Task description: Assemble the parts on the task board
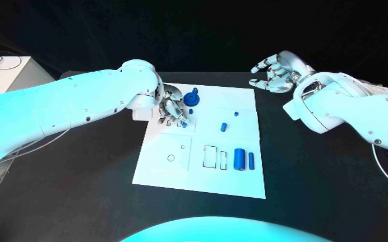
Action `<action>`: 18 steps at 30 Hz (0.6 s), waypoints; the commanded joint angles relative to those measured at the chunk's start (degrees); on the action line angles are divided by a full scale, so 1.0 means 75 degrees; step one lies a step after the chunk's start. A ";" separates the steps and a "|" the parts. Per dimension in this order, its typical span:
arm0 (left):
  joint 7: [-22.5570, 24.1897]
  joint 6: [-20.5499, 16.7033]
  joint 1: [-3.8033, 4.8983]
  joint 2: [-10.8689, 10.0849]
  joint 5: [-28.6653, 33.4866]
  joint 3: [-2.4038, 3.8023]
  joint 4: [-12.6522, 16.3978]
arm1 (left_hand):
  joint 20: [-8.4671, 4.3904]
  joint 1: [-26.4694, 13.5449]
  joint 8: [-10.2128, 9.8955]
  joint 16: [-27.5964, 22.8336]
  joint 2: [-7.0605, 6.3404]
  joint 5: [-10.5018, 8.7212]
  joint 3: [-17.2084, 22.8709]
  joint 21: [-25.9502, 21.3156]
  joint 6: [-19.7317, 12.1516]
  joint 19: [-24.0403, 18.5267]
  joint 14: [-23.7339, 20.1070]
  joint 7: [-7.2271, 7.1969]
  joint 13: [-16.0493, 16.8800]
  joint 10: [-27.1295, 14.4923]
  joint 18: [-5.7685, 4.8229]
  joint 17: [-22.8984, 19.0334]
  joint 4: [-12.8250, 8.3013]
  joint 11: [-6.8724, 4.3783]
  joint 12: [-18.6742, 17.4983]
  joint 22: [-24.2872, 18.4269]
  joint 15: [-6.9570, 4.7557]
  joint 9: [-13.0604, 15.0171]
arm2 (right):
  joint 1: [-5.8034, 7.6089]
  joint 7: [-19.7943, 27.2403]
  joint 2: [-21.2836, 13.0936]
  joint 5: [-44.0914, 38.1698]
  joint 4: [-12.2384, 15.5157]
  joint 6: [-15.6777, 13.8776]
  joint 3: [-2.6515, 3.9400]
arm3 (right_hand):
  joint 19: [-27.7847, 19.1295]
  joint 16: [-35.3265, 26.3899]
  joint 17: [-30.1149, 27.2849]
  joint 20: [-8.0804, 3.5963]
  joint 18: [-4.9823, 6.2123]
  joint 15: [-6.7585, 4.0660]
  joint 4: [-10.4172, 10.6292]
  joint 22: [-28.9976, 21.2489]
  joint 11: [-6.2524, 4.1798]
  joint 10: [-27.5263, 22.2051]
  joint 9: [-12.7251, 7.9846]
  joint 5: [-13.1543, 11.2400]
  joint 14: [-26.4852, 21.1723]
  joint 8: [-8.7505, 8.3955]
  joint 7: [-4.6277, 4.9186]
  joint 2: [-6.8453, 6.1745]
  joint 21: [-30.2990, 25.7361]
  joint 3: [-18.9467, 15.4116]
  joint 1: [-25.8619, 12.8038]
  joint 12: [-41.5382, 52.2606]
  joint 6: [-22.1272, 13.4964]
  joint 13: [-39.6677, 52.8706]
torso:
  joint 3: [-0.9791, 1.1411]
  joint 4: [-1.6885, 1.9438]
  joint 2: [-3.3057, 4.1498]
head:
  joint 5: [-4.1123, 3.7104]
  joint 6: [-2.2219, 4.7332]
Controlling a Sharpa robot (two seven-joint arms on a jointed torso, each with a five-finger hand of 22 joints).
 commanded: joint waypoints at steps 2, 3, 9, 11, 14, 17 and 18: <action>0.0006 0.0072 -0.0004 0.0019 0.0140 -0.0003 -0.0008 | -0.0051 0.0105 0.0040 0.0044 0.0029 0.0003 0.0089 0.0043 -0.0037 -0.0011 0.0049 -0.0045 0.0016 -0.0028 0.0114 0.0012 -0.0004 -0.0009 0.0034 0.0012 -0.0005 0.0024 | -0.0001 -0.0004 0.0011 -0.0023 -0.0001 0.0117 0.0003 | -0.0043 -0.0036 0.0750 -0.0003 0.0135 -0.0055 -0.0006 0.0858 -0.0008 -0.0064 0.0011 0.0026 0.0412 0.0040 -0.0007 -0.0049 -0.0026 0.0044 -0.0057 -0.0040 -0.0053 0.0107 | 0.0003 -0.0003 -0.0004 | 0.0001 -0.0011; 0.0006 0.0070 -0.0005 0.0020 0.0146 -0.0004 -0.0011 | -0.0052 0.0124 0.0043 0.0044 0.0040 0.0003 0.0110 0.0047 -0.0041 -0.0010 0.0047 -0.0045 0.0025 -0.0027 0.0113 0.0011 -0.0005 -0.0009 0.0037 0.0017 -0.0006 0.0032 | -0.0002 -0.0005 0.0013 -0.0023 -0.0001 0.0120 0.0003 | -0.0043 -0.0036 0.0750 -0.0003 0.0135 -0.0055 -0.0006 0.0858 -0.0008 -0.0064 0.0011 0.0026 0.0412 0.0040 -0.0007 -0.0049 -0.0026 0.0044 -0.0057 -0.0040 -0.0053 0.0107 | 0.0002 0.0001 -0.0003 | -0.0003 -0.0015; 0.0006 0.0053 -0.0008 0.0032 0.0168 -0.0009 -0.0030 | -0.0059 0.0330 0.0059 0.0063 0.0109 0.0001 0.0335 0.0076 -0.0062 -0.0010 0.0059 -0.0057 0.0067 -0.0026 0.0110 0.0058 -0.0017 -0.0022 0.0050 0.0043 -0.0015 0.0096 | -0.0003 -0.0009 0.0029 -0.0023 -0.0005 0.0134 0.0002 | -0.0043 -0.0036 0.0750 -0.0003 0.0135 -0.0055 -0.0006 0.0858 -0.0008 -0.0064 0.0011 0.0026 0.0412 0.0040 -0.0007 -0.0049 -0.0026 0.0044 -0.0057 -0.0040 -0.0053 0.0107 | 0.0000 0.0007 -0.0003 | 0.0000 -0.0022; 0.0007 0.0043 -0.0010 0.0038 0.0178 -0.0011 -0.0036 | -0.0060 0.0359 0.0062 0.0064 0.0121 0.0001 0.0378 0.0084 -0.0063 -0.0006 0.0059 -0.0059 0.0073 -0.0026 0.0108 0.0061 -0.0016 -0.0024 0.0050 0.0054 -0.0017 0.0106 | -0.0004 -0.0009 0.0034 -0.0023 -0.0004 0.0138 0.0002 | -0.0043 -0.0036 0.0750 -0.0003 0.0135 -0.0055 -0.0006 0.0858 -0.0008 -0.0064 0.0011 0.0026 0.0412 0.0040 -0.0007 -0.0049 -0.0026 0.0044 -0.0057 -0.0040 -0.0053 0.0107 | 0.0000 0.0004 -0.0002 | 0.0001 -0.0022; 0.0007 0.0042 -0.0014 0.0050 0.0192 -0.0012 -0.0047 | -0.0063 0.0418 0.0066 0.0073 0.0140 0.0001 0.0458 0.0095 -0.0064 -0.0002 0.0069 -0.0065 0.0099 -0.0012 0.0107 0.0085 -0.0022 -0.0029 0.0060 0.0066 -0.0021 0.0124 | -0.0005 -0.0011 0.0040 -0.0022 -0.0005 0.0145 0.0002 | -0.0043 -0.0036 0.0750 -0.0003 0.0135 -0.0055 -0.0006 0.0858 -0.0008 -0.0064 0.0011 0.0026 0.0412 0.0040 -0.0007 -0.0049 -0.0026 0.0044 -0.0057 -0.0040 -0.0053 0.0107 | 0.0003 -0.0004 0.0004 | 0.0003 -0.0025; 0.0009 0.0046 -0.0018 0.0070 0.0203 -0.0015 -0.0070 | -0.0064 0.0437 0.0068 0.0077 0.0143 0.0001 0.0487 0.0109 -0.0064 0.0010 0.0072 -0.0067 0.0109 -0.0006 0.0103 0.0094 -0.0022 -0.0031 0.0063 0.0090 -0.0023 0.0131 | -0.0006 -0.0017 0.0041 -0.0020 -0.0002 0.0153 0.0002 | -0.0043 -0.0036 0.0750 -0.0003 0.0135 -0.0055 -0.0006 0.0858 -0.0008 -0.0064 0.0011 0.0026 0.0412 0.0040 -0.0007 -0.0049 -0.0026 0.0044 -0.0057 -0.0040 -0.0053 0.0107 | 0.0004 -0.0009 0.0007 | 0.0005 -0.0035; 0.0010 0.0045 -0.0020 0.0079 0.0206 -0.0016 -0.0083 | -0.0065 0.0448 0.0070 0.0081 0.0152 0.0001 0.0512 0.0114 -0.0062 0.0012 0.0076 -0.0068 0.0120 0.0001 0.0102 0.0105 -0.0019 -0.0032 0.0067 0.0095 -0.0024 0.0137 | -0.0007 -0.0018 0.0041 -0.0018 -0.0001 0.0157 0.0002 | -0.0047 -0.0041 0.0744 -0.0004 0.0137 -0.0055 -0.0008 0.0853 -0.0008 -0.0071 0.0012 0.0036 0.0410 0.0047 -0.0007 -0.0042 -0.0037 0.0061 -0.0065 -0.0049 -0.0060 0.0098 | 0.0003 -0.0007 0.0006 | -0.0001 -0.0037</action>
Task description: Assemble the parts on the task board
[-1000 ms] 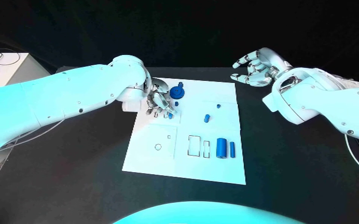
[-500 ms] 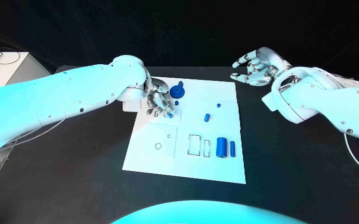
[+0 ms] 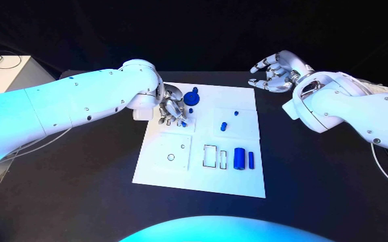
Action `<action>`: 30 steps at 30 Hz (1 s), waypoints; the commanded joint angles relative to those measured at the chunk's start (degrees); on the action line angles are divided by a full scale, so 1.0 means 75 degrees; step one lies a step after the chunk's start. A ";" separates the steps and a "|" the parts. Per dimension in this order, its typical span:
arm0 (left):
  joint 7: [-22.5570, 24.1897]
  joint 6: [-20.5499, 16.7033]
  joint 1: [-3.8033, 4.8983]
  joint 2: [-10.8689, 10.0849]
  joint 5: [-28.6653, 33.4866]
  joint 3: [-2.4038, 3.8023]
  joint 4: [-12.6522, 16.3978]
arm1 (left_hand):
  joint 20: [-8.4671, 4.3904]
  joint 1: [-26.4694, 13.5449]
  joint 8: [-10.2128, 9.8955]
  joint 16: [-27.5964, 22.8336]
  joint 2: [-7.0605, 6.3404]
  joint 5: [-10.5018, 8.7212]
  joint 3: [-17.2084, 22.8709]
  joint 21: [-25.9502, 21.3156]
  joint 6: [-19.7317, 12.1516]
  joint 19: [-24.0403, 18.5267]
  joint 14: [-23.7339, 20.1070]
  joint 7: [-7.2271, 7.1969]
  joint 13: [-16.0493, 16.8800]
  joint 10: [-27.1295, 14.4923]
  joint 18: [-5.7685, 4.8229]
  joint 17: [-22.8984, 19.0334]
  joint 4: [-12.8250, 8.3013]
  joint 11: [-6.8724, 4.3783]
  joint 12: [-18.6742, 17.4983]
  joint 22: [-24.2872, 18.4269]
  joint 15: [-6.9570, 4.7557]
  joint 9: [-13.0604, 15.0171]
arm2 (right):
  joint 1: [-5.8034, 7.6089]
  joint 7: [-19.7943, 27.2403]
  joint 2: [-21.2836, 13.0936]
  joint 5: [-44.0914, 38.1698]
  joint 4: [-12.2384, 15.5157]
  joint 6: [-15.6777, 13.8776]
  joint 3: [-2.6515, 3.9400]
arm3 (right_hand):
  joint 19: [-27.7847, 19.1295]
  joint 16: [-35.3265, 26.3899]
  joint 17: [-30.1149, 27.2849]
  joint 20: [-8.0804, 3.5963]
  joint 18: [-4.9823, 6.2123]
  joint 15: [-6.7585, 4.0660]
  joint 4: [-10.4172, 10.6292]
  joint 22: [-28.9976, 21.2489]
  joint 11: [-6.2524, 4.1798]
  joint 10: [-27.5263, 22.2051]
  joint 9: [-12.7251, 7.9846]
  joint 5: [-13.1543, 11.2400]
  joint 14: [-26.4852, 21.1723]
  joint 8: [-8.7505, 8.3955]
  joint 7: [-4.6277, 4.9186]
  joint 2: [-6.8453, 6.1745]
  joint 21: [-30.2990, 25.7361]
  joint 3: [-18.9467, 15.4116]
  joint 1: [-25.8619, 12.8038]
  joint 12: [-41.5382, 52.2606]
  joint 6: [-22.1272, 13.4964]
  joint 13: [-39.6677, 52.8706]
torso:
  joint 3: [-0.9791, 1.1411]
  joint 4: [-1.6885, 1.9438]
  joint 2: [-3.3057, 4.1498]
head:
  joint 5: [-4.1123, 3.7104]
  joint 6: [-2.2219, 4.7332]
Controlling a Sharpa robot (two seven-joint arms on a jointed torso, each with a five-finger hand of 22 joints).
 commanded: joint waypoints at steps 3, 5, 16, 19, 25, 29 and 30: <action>0.0012 0.0054 -0.0013 0.0052 0.0105 -0.0003 -0.0043 | -0.0068 0.0100 0.0041 0.0062 0.0039 0.0000 0.0107 0.0064 -0.0028 0.0024 0.0062 -0.0042 0.0029 0.0016 0.0098 0.0046 -0.0002 -0.0035 0.0045 0.0032 0.0003 0.0025 | -0.0005 0.0007 0.0009 -0.0011 0.0007 0.0132 0.0003 | -0.0047 -0.0041 0.0745 -0.0003 0.0136 -0.0055 -0.0008 0.0847 -0.0008 -0.0071 0.0013 0.0037 0.0410 0.0047 -0.0006 -0.0042 -0.0037 0.0061 -0.0065 -0.0049 -0.0060 0.0100 | 0.0005 -0.0009 0.0002 | -0.0006 -0.0016; 0.0012 0.0064 -0.0017 0.0062 0.0109 -0.0005 -0.0058 | -0.0069 0.0111 0.0043 0.0066 0.0041 0.0000 0.0125 0.0072 -0.0026 0.0031 0.0067 -0.0044 0.0039 0.0024 0.0096 0.0057 -0.0005 -0.0036 0.0050 0.0046 0.0002 0.0030 | -0.0006 0.0006 0.0010 -0.0005 0.0010 0.0143 0.0003 | -0.0047 -0.0041 0.0745 -0.0003 0.0136 -0.0055 -0.0008 0.0847 -0.0008 -0.0071 0.0013 0.0037 0.0410 0.0047 -0.0006 -0.0042 -0.0037 0.0061 -0.0065 -0.0049 -0.0060 0.0100 | 0.0005 -0.0003 0.0000 | -0.0012 -0.0022; 0.0006 0.0182 -0.0025 0.0081 0.0125 -0.0013 -0.0103 | -0.0076 0.0195 0.0054 0.0097 0.0046 0.0000 0.0245 0.0130 -0.0012 0.0083 0.0104 -0.0058 0.0121 0.0085 0.0081 0.0144 -0.0021 -0.0049 0.0083 0.0140 -0.0009 0.0060 | -0.0020 0.0020 0.0029 0.0055 0.0004 0.0183 0.0001 | -0.0041 -0.0037 0.0752 -0.0004 0.0134 -0.0055 -0.0008 0.0853 -0.0008 -0.0072 0.0014 0.0042 0.0413 0.0051 -0.0005 -0.0035 -0.0028 0.0072 -0.0073 -0.0049 -0.0064 0.0098 | 0.0010 0.0001 0.0001 | -0.0008 -0.0036; 0.0004 0.0206 -0.0025 0.0080 0.0126 -0.0015 -0.0108 | -0.0080 0.0224 0.0059 0.0113 0.0043 0.0001 0.0287 0.0158 0.0001 0.0109 0.0124 -0.0065 0.0159 0.0118 0.0074 0.0186 -0.0025 -0.0056 0.0100 0.0185 -0.0014 0.0072 | -0.0025 0.0024 0.0030 0.0065 0.0007 0.0192 0.0001 | -0.0041 -0.0037 0.0752 -0.0004 0.0134 -0.0055 -0.0008 0.0853 -0.0008 -0.0072 0.0014 0.0042 0.0413 0.0051 -0.0005 -0.0035 -0.0028 0.0072 -0.0073 -0.0049 -0.0064 0.0098 | 0.0010 -0.0005 0.0004 | -0.0008 -0.0042; 0.0002 0.0235 -0.0026 0.0085 0.0127 -0.0018 -0.0113 | -0.0100 0.0463 0.0055 0.0130 0.0037 0.0003 0.0548 0.0208 0.0007 0.0133 0.0143 -0.0102 0.0173 0.0135 0.0069 0.0219 -0.0114 -0.0092 0.0089 0.0234 -0.0046 0.0115 | -0.0032 0.0027 0.0032 0.0078 0.0011 0.0203 0.0000 | -0.0043 -0.0041 0.0747 -0.0004 0.0135 -0.0055 -0.0008 0.0851 -0.0007 -0.0075 0.0014 0.0046 0.0411 0.0055 -0.0005 -0.0030 -0.0034 0.0082 -0.0079 -0.0053 -0.0069 0.0094 | 0.0007 -0.0003 0.0004 | -0.0009 -0.0050; 0.0001 0.0247 -0.0027 0.0086 0.0142 -0.0019 -0.0114 | -0.0119 0.0640 0.0050 0.0133 0.0002 0.0002 0.0824 0.0232 0.0011 0.0127 0.0147 -0.0115 0.0183 0.0148 0.0066 0.0232 -0.0191 -0.0105 0.0068 0.0248 -0.0059 0.0156 | -0.0036 0.0034 0.0034 0.0086 0.0011 0.0218 0.0000 | -0.0044 -0.0040 0.0750 -0.0004 0.0136 -0.0055 -0.0009 0.0849 -0.0007 -0.0075 0.0014 0.0049 0.0412 0.0057 -0.0004 -0.0028 -0.0038 0.0087 -0.0081 -0.0053 -0.0071 0.0093 | 0.0007 0.0003 0.0005 | -0.0018 -0.0049; 0.0001 0.0249 -0.0028 0.0084 0.0156 -0.0020 -0.0111 | -0.0122 0.0687 0.0051 0.0134 -0.0010 0.0002 0.0892 0.0238 0.0014 0.0126 0.0148 -0.0121 0.0192 0.0155 0.0066 0.0235 -0.0225 -0.0111 0.0066 0.0253 -0.0064 0.0167 | -0.0038 0.0035 0.0036 0.0087 0.0010 0.0222 0.0000 | -0.0044 -0.0038 0.0752 -0.0004 0.0136 -0.0055 -0.0013 0.0849 -0.0007 -0.0072 0.0014 0.0050 0.0413 0.0058 -0.0005 -0.0030 -0.0039 0.0091 -0.0078 -0.0048 -0.0073 0.0097 | 0.0007 0.0002 0.0003 | -0.0017 -0.0050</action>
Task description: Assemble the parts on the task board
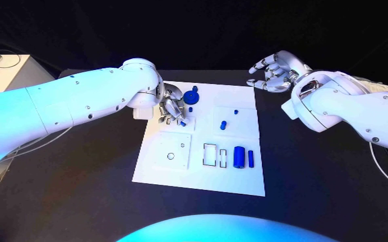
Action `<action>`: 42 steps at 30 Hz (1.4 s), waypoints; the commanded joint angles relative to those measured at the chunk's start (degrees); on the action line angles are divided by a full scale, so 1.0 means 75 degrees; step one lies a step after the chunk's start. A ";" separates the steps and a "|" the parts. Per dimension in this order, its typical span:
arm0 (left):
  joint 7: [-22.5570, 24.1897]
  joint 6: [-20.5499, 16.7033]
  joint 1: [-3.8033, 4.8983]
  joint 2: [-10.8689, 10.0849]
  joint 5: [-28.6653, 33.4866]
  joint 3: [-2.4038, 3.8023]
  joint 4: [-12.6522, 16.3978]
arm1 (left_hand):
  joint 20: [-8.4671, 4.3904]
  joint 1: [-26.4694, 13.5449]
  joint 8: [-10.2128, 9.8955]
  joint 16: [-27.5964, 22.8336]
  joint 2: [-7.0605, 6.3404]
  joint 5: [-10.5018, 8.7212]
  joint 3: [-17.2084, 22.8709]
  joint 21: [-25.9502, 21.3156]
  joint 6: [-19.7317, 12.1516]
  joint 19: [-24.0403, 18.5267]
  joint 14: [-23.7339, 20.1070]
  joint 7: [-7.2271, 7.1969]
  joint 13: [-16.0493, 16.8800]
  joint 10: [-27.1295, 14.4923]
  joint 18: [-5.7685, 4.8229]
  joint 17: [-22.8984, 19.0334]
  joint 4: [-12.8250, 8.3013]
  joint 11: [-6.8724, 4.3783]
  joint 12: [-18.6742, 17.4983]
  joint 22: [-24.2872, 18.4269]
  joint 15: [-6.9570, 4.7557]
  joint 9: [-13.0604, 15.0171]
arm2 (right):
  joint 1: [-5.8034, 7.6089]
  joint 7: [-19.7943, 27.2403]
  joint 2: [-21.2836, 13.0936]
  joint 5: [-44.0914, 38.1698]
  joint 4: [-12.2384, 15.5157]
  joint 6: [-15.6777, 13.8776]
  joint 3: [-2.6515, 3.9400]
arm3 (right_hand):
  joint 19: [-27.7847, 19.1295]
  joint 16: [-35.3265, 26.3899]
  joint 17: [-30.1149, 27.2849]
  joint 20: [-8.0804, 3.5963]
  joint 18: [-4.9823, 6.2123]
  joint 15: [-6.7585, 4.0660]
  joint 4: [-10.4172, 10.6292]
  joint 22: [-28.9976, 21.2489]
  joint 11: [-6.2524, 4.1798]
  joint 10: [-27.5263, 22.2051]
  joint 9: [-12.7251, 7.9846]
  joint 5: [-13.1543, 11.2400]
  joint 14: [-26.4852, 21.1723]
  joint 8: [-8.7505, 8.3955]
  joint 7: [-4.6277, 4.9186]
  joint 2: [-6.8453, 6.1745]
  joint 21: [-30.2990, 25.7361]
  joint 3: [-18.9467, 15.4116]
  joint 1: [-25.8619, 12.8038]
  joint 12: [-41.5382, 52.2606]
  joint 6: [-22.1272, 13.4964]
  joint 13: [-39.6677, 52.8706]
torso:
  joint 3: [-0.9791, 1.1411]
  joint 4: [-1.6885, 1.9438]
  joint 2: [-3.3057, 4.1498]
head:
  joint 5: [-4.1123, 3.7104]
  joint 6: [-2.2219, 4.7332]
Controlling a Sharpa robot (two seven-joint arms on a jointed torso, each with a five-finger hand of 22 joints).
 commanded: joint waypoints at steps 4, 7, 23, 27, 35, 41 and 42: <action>0.0003 0.0110 -0.0020 -0.0031 0.0250 -0.0006 0.0055 | -0.0067 0.0380 0.0038 0.0053 -0.0027 0.0006 0.0739 0.0104 0.0023 0.0060 0.0055 -0.0096 0.0054 0.0100 0.0056 0.0052 -0.0321 -0.0047 -0.0040 0.0078 -0.0045 0.0116 | -0.0021 0.0051 0.0014 0.0003 -0.0001 0.0146 0.0001 | -0.0044 -0.0039 0.0752 -0.0004 0.0136 -0.0055 -0.0015 0.0852 0.0021 -0.0045 0.0009 0.0052 0.0413 0.0030 -0.0005 -0.0001 -0.0042 0.0050 -0.0047 -0.0021 -0.0074 0.0099 | 0.0001 0.0005 -0.0003 | -0.0007 0.0002; 0.0018 -0.0061 -0.0027 -0.0078 0.0428 -0.0006 0.0110 | -0.0085 0.0473 0.0080 0.0078 -0.0046 0.0009 0.1111 0.0175 0.0023 0.0109 0.0096 -0.0106 0.0100 0.0175 0.0044 0.0139 -0.0538 -0.0061 -0.0054 0.0169 -0.0064 0.0192 | -0.0027 0.0052 0.0012 0.0004 -0.0004 0.0154 0.0001 | -0.0044 -0.0040 0.0751 -0.0004 0.0136 -0.0056 -0.0021 0.0852 0.0020 -0.0045 0.0008 0.0054 0.0412 0.0032 -0.0005 -0.0003 -0.0044 0.0057 -0.0042 -0.0021 -0.0079 0.0099 | -0.0004 0.0005 -0.0001 | -0.0001 0.0000; 0.0115 -0.1374 -0.0039 -0.0439 0.1398 0.0001 0.0569 | -0.0246 -0.0277 0.0421 0.0396 -0.0481 0.1072 0.2561 0.1058 0.0388 0.0908 0.0610 -0.0233 0.1161 0.1363 -0.0154 0.1228 -0.1544 -0.0218 0.0331 0.1494 -0.0218 0.0800 | -0.0036 0.0046 0.0004 0.0009 -0.0019 0.0187 -0.0002 | -0.0044 -0.0037 0.0756 -0.0004 0.0136 -0.0056 -0.0024 0.0852 0.0020 -0.0046 0.0008 0.0057 0.0414 0.0032 -0.0004 -0.0004 -0.0044 0.0063 -0.0042 -0.0021 -0.0086 0.0097 | 0.0004 0.0014 -0.0004 | 0.0028 -0.0011; 0.0147 -0.1746 -0.0039 -0.0579 0.1514 0.0007 0.0716 | -0.0332 -0.0538 0.0458 0.0496 -0.0648 0.1920 0.2584 0.1306 0.0594 0.1191 0.0758 -0.0336 0.1539 0.1740 -0.0226 0.1606 -0.1729 -0.0319 0.0478 0.1932 -0.0316 0.0890 | -0.0038 0.0044 -0.0001 0.0011 -0.0022 0.0185 -0.0004 | -0.0044 -0.0037 0.0756 -0.0004 0.0136 -0.0056 -0.0024 0.0852 0.0020 -0.0046 0.0008 0.0057 0.0414 0.0032 -0.0004 -0.0004 -0.0044 0.0063 -0.0042 -0.0021 -0.0086 0.0097 | 0.0009 0.0019 -0.0005 | 0.0037 -0.0016; 0.0170 -0.2026 -0.0040 -0.0828 0.1073 0.0004 0.0958 | -0.0411 -0.0755 0.0434 0.0544 -0.0766 0.2677 0.2580 0.1489 0.0813 0.1382 0.0837 -0.0426 0.1836 0.2049 -0.0279 0.1833 -0.1926 -0.0411 0.0550 0.2243 -0.0407 0.0972 | -0.0040 0.0037 -0.0028 0.0012 -0.0026 0.0174 -0.0005 | -0.0044 -0.0037 0.0756 -0.0004 0.0136 -0.0056 -0.0024 0.0852 0.0020 -0.0046 0.0008 0.0057 0.0414 0.0032 -0.0004 -0.0004 -0.0044 0.0063 -0.0042 -0.0021 -0.0086 0.0097 | 0.0019 0.0025 -0.0008 | 0.0069 -0.0021; 0.0168 -0.2173 -0.0081 -0.0961 0.0643 -0.0004 0.1072 | -0.0416 -0.0766 0.0428 0.0544 -0.0771 0.2743 0.2579 0.1508 0.0834 0.1402 0.0839 -0.0434 0.1885 0.2086 -0.0285 0.1838 -0.1946 -0.0420 0.0565 0.2279 -0.0414 0.0979 | -0.0040 0.0033 -0.0046 0.0012 -0.0030 0.0167 -0.0006 | -0.0044 -0.0037 0.0756 -0.0004 0.0136 -0.0056 -0.0024 0.0852 0.0020 -0.0046 0.0008 0.0057 0.0414 0.0032 -0.0004 -0.0004 -0.0044 0.0063 -0.0042 -0.0021 -0.0086 0.0097 | 0.0025 0.0038 -0.0021 | 0.0102 -0.0030; 0.0167 -0.2201 -0.0091 -0.0977 0.0590 -0.0006 0.1084 | -0.0418 -0.0769 0.0427 0.0548 -0.0772 0.2765 0.2579 0.1519 0.0843 0.1416 0.0843 -0.0437 0.1912 0.2104 -0.0289 0.1854 -0.1953 -0.0423 0.0575 0.2304 -0.0417 0.0981 | -0.0040 0.0033 -0.0047 0.0012 -0.0031 0.0167 -0.0007 | -0.0044 -0.0037 0.0756 -0.0004 0.0136 -0.0056 -0.0024 0.0852 0.0020 -0.0046 0.0008 0.0057 0.0414 0.0032 -0.0004 -0.0004 -0.0044 0.0063 -0.0042 -0.0021 -0.0086 0.0097 | 0.0029 0.0044 -0.0024 | 0.0099 -0.0035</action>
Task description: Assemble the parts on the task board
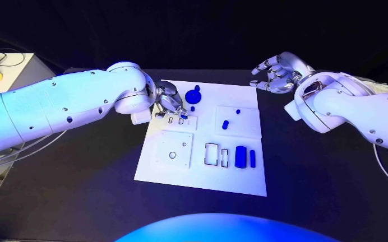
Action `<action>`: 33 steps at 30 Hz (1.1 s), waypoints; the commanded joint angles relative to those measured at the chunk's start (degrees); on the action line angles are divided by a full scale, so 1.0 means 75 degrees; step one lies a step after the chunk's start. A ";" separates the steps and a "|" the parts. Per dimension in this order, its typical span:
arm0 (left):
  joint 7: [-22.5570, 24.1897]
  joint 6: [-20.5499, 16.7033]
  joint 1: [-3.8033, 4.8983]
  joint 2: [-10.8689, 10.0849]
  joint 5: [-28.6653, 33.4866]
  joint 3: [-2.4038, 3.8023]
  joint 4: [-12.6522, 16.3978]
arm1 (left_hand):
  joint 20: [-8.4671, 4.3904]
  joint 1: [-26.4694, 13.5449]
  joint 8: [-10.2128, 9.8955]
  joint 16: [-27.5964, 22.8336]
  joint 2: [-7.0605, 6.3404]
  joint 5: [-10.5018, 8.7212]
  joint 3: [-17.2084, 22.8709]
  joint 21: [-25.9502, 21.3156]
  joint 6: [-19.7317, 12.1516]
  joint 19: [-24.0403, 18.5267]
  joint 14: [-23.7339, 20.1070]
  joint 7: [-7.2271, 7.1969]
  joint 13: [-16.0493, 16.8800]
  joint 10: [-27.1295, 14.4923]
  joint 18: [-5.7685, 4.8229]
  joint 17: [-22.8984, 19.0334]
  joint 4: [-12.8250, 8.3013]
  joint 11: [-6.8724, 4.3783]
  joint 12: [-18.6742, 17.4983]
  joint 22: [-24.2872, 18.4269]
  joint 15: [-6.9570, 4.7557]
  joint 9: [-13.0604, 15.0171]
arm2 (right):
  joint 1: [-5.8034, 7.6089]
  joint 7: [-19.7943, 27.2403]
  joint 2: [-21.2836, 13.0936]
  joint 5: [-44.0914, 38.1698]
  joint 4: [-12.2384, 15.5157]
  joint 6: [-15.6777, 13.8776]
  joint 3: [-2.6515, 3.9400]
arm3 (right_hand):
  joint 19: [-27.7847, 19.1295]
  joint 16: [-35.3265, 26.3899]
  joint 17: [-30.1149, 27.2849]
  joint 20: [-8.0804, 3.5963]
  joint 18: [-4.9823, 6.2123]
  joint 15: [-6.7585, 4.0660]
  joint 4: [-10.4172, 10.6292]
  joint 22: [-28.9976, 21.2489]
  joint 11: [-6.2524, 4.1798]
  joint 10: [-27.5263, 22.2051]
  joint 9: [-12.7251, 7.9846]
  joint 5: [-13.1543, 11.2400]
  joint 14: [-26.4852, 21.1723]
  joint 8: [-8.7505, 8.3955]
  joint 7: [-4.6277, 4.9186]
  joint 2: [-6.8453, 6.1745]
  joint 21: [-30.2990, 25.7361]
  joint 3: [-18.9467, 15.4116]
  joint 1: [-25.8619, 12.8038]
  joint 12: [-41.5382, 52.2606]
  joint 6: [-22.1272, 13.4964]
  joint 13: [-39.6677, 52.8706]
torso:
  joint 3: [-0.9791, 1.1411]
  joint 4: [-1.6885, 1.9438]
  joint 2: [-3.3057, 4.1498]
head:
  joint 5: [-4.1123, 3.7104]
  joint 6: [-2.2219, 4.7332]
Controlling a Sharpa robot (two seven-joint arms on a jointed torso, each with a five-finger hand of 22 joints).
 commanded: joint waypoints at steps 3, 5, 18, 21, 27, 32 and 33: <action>0.0099 -0.0393 -0.0059 -0.0071 -0.0597 -0.0006 0.0081 | -0.0015 -0.0071 0.0000 0.0044 -0.0018 0.0077 0.1703 0.0052 0.0199 0.0066 0.0491 -0.0116 0.0052 0.0066 -0.0053 0.0746 -0.1757 -0.0007 0.0057 0.0052 -0.0066 0.0004 | -0.0005 0.0031 -0.0007 -0.0025 -0.0004 0.0081 0.0000 | -0.0044 -0.0037 0.0751 -0.0004 0.0136 -0.0056 -0.0003 0.0848 0.0019 -0.0047 0.0012 0.0028 0.0414 0.0033 0.0000 -0.0004 -0.0045 0.0042 -0.0042 -0.0022 -0.0035 0.0094 | 0.0017 0.0035 -0.0026 | 0.0010 -0.0018; 0.0097 -0.0420 -0.0080 -0.0083 -0.0701 -0.0009 0.0089 | -0.0015 -0.0071 0.0000 0.0044 -0.0018 0.0077 0.1703 0.0052 0.0199 0.0066 0.0491 -0.0116 0.0052 0.0066 -0.0053 0.0746 -0.1757 -0.0007 0.0057 0.0052 -0.0066 0.0004 | -0.0006 0.0031 -0.0008 -0.0025 -0.0007 0.0080 -0.0001 | -0.0044 -0.0037 0.0751 -0.0004 0.0136 -0.0056 -0.0003 0.0848 0.0019 -0.0047 0.0012 0.0028 0.0414 0.0033 0.0000 -0.0004 -0.0045 0.0042 -0.0042 -0.0022 -0.0035 0.0094 | 0.0021 0.0042 -0.0036 | 0.0011 -0.0035; 0.0082 -0.0384 -0.0282 0.0056 -0.1274 -0.0040 0.0030 | -0.0021 -0.0065 -0.0006 0.0039 -0.0022 0.0110 0.1708 0.0063 0.0215 0.0076 0.0488 -0.0122 0.0051 0.0073 -0.0054 0.0730 -0.1786 -0.0014 0.0053 0.0065 -0.0074 0.0007 | -0.0019 0.0036 -0.0005 -0.0025 -0.0017 0.0084 -0.0003 | -0.0044 -0.0037 0.0751 -0.0004 0.0136 -0.0056 -0.0003 0.0848 0.0019 -0.0047 0.0012 0.0028 0.0414 0.0033 0.0000 -0.0004 -0.0045 0.0042 -0.0042 -0.0022 -0.0035 0.0094 | 0.0023 0.0029 -0.0033 | 0.0042 -0.0038; 0.0073 -0.0314 -0.0302 0.0097 -0.1316 -0.0041 0.0002 | -0.0021 -0.0065 -0.0006 0.0039 -0.0022 0.0110 0.1708 0.0063 0.0215 0.0076 0.0488 -0.0122 0.0051 0.0073 -0.0054 0.0730 -0.1786 -0.0014 0.0053 0.0065 -0.0074 0.0007 | -0.0023 0.0035 -0.0005 -0.0024 -0.0019 0.0088 -0.0003 | -0.0044 -0.0037 0.0751 -0.0004 0.0136 -0.0056 -0.0003 0.0848 0.0019 -0.0047 0.0012 0.0028 0.0414 0.0033 0.0000 -0.0004 -0.0045 0.0042 -0.0042 -0.0022 -0.0035 0.0094 | 0.0018 0.0034 -0.0030 | 0.0030 -0.0044; 0.0067 -0.0257 -0.0336 0.0197 -0.1379 -0.0043 -0.0058 | -0.0023 -0.0059 -0.0011 0.0039 -0.0019 0.0119 0.1713 0.0071 0.0219 0.0084 0.0489 -0.0122 0.0034 0.0065 -0.0057 0.0731 -0.1798 -0.0015 0.0042 0.0079 -0.0076 0.0008 | -0.0026 0.0036 -0.0004 -0.0024 -0.0014 0.0094 -0.0004 | -0.0043 -0.0043 0.0746 -0.0004 0.0136 -0.0054 -0.0005 0.0848 0.0024 -0.0054 0.0010 0.0040 0.0413 0.0040 0.0005 -0.0010 -0.0050 0.0072 -0.0058 -0.0029 -0.0065 0.0083 | 0.0016 0.0040 -0.0020 | 0.0012 -0.0050; 0.0066 -0.0216 -0.0347 0.0223 -0.1442 -0.0042 -0.0096 | -0.0025 -0.0050 -0.0017 0.0039 -0.0009 0.0120 0.1720 0.0080 0.0221 0.0094 0.0489 -0.0123 0.0005 0.0050 -0.0060 0.0734 -0.1808 -0.0016 0.0026 0.0098 -0.0078 0.0007 | -0.0030 0.0038 -0.0007 -0.0021 -0.0013 0.0099 -0.0004 | -0.0043 -0.0043 0.0746 -0.0004 0.0136 -0.0054 -0.0005 0.0848 0.0024 -0.0054 0.0010 0.0040 0.0413 0.0040 0.0005 -0.0010 -0.0050 0.0072 -0.0058 -0.0029 -0.0065 0.0083 | 0.0013 0.0030 -0.0014 | 0.0010 -0.0064; 0.0064 -0.0200 -0.0349 0.0225 -0.1456 -0.0042 -0.0106 | -0.0025 -0.0050 -0.0017 0.0039 -0.0009 0.0120 0.1720 0.0080 0.0221 0.0094 0.0489 -0.0123 0.0005 0.0050 -0.0060 0.0734 -0.1808 -0.0016 0.0026 0.0098 -0.0078 0.0007 | -0.0030 0.0037 -0.0008 -0.0021 -0.0013 0.0100 -0.0004 | -0.0043 -0.0043 0.0746 -0.0004 0.0136 -0.0054 -0.0005 0.0848 0.0024 -0.0054 0.0010 0.0040 0.0413 0.0040 0.0005 -0.0010 -0.0050 0.0072 -0.0058 -0.0029 -0.0065 0.0083 | 0.0015 0.0030 -0.0014 | 0.0009 -0.0064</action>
